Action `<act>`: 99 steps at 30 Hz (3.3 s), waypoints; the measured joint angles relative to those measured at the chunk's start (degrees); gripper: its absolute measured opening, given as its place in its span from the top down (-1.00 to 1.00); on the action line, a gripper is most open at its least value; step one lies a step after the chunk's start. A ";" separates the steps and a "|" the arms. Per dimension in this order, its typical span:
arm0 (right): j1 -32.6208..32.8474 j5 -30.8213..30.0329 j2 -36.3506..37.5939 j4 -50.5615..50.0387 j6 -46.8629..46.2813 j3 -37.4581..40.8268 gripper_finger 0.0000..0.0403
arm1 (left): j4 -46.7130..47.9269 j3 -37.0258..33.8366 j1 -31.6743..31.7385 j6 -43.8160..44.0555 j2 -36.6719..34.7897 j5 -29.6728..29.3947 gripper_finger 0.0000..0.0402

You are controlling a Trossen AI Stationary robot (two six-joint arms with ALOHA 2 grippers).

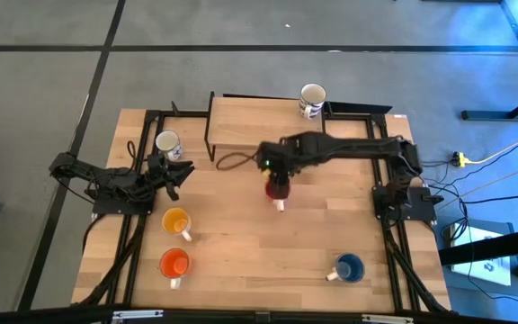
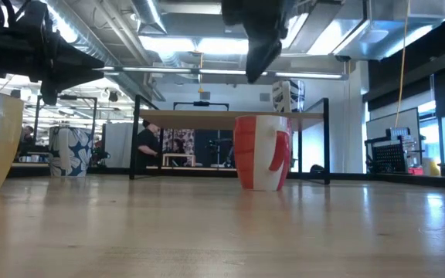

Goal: Place coffee mugs
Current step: Put the red mug on the shelf

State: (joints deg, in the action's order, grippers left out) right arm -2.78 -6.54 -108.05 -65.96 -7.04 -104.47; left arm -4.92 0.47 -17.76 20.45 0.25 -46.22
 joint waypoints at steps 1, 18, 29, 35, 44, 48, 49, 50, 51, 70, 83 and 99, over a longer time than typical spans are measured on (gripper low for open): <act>-0.95 0.27 0.00 -0.24 1.31 0.08 0.07 | 0.11 0.00 0.01 0.00 0.00 0.00 0.43; -6.63 7.66 -0.66 7.50 8.71 11.35 0.15 | 1.10 0.00 0.00 0.00 0.00 0.66 0.43; -6.63 9.15 -0.59 14.50 6.80 17.73 0.15 | 1.17 0.00 0.02 0.00 0.00 0.66 0.43; -6.63 9.86 -0.59 18.43 5.81 20.87 0.15 | 1.19 0.00 0.02 -0.02 0.00 0.66 0.43; -6.63 10.26 -0.59 20.38 5.14 22.87 0.75 | 1.19 0.00 0.02 -0.04 0.00 0.66 0.43; -6.63 10.29 -0.59 20.80 5.58 22.67 0.93 | 1.21 0.00 0.00 -0.04 0.00 0.69 0.43; -6.60 10.26 -0.59 20.47 5.65 22.36 0.92 | 1.19 0.00 0.01 -0.04 0.00 0.66 0.43; -6.56 10.55 -0.59 20.21 5.93 21.94 0.92 | 1.19 0.00 0.02 -0.04 0.00 0.69 0.43; -6.56 10.85 -0.59 19.72 6.00 21.24 0.95 | 1.21 0.00 0.01 -0.04 0.00 0.67 0.43; -9.63 2.06 -0.09 -3.34 13.92 -21.87 0.99 | 1.19 0.00 0.01 -0.07 0.00 0.72 0.43; -22.49 -3.00 -2.62 -2.79 22.43 -30.44 0.99 | 1.21 0.00 0.00 -0.03 0.00 0.71 0.43; -33.10 1.15 -10.26 -6.38 25.55 -30.40 0.99 | 1.23 0.00 0.01 0.00 0.00 0.47 0.43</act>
State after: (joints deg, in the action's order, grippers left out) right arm -35.89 -5.38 -118.31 -72.35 18.51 -134.87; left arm -3.68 0.47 -17.75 20.45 0.25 -45.76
